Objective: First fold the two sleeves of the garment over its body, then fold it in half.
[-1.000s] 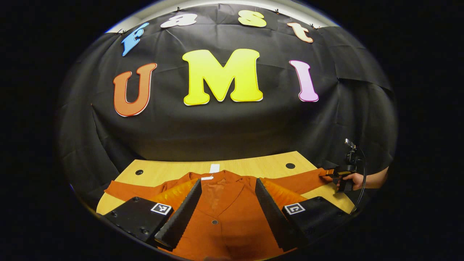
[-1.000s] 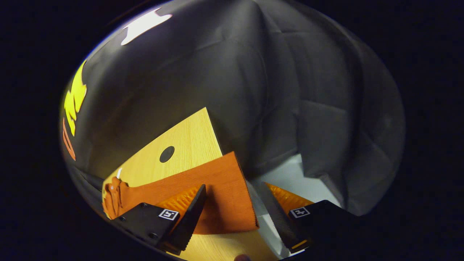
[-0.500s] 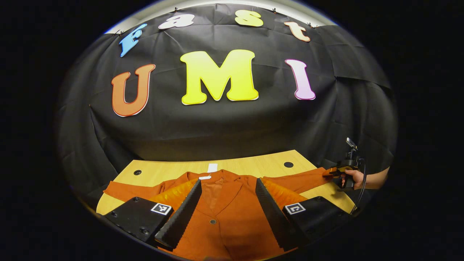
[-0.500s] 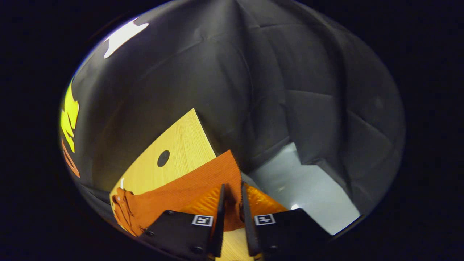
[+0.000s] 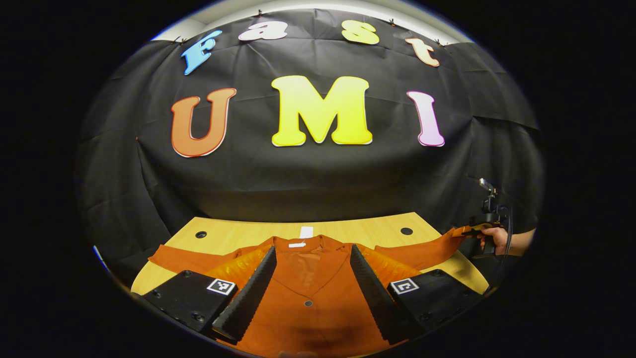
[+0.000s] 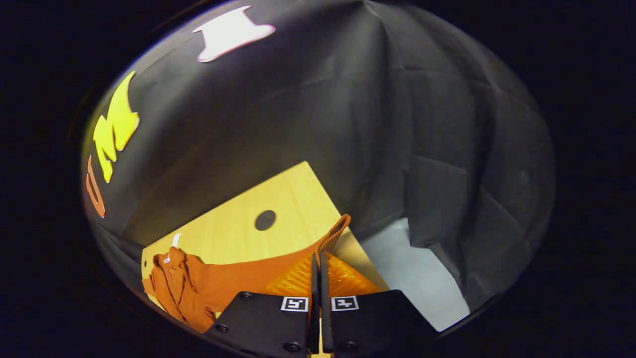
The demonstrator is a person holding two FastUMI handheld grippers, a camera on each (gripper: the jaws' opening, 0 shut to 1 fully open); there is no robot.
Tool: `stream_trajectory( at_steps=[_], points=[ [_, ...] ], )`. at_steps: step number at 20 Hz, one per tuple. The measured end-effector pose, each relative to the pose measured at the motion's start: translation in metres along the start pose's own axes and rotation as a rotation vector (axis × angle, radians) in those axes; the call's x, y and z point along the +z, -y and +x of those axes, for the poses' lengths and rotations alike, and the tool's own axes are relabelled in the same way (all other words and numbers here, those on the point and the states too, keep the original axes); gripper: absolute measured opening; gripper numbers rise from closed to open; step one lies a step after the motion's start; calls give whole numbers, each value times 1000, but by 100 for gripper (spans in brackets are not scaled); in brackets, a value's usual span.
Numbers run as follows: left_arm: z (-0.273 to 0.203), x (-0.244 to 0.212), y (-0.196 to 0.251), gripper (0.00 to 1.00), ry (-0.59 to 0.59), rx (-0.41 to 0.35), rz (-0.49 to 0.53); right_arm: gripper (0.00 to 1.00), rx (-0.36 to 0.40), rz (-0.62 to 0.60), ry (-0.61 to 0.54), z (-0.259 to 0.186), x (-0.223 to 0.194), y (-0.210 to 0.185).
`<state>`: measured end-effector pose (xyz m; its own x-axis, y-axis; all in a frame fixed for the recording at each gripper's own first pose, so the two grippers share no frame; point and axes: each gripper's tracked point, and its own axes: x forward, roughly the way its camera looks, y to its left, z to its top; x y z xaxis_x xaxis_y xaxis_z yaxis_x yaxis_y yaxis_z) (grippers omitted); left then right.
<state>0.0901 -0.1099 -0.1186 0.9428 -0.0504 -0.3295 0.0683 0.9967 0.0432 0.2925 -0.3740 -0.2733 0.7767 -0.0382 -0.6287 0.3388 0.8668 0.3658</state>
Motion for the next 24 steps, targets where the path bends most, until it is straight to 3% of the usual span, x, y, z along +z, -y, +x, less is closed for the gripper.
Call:
stream_trajectory(
  at_steps=[6,12,15,18,21,24],
  points=[
    [-14,5,-77,97,57,47,-86,2,103,-133,92,-79,38,-146],
    [-38,5,-183,97,123,121,-114,2,247,-258,126,-121,21,-342],
    [-50,-3,-241,97,124,172,-138,2,328,-327,96,-122,-22,-429],
    [-63,-14,-291,96,114,234,-177,2,375,-374,24,-103,-88,-492],
    [-77,-28,-330,96,94,292,-208,2,381,-361,-66,-72,-162,-541],
    [-88,-42,-356,96,75,333,-215,2,377,-389,-138,-44,-227,-562]
  ],
)
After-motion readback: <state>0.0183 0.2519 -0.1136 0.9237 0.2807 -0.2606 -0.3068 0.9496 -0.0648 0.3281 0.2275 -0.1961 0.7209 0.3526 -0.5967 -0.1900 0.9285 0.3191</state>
